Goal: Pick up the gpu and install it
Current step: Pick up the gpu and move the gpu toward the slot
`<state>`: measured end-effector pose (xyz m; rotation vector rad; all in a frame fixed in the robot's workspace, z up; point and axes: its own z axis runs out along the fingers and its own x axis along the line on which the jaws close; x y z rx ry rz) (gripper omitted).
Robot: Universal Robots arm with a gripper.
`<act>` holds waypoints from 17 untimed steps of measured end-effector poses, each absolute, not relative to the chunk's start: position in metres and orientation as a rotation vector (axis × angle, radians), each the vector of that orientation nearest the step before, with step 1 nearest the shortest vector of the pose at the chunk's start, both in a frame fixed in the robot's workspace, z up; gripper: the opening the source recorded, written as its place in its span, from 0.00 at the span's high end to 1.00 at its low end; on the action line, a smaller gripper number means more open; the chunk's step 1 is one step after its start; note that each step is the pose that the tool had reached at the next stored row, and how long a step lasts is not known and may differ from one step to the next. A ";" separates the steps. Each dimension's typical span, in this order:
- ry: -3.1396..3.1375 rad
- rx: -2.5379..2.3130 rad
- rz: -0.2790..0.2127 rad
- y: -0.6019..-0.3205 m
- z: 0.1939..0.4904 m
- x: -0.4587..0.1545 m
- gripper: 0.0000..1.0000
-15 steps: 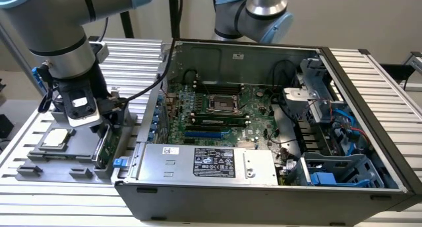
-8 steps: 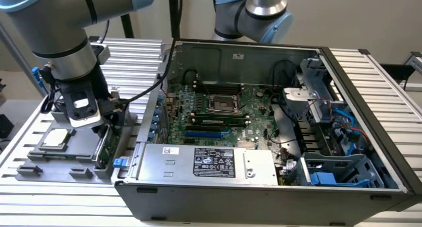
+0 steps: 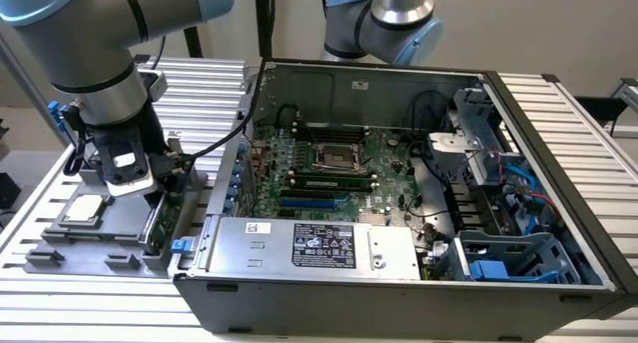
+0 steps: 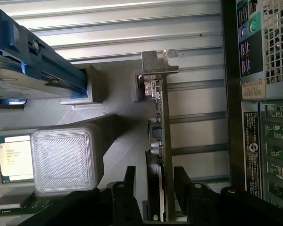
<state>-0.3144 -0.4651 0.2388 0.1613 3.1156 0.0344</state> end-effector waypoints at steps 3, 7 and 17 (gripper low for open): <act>3.115 0.161 0.035 -0.465 0.238 -0.314 0.62; 3.115 0.161 0.035 -0.464 0.238 -0.314 0.62; 3.116 0.161 0.034 -0.463 0.235 -0.314 0.73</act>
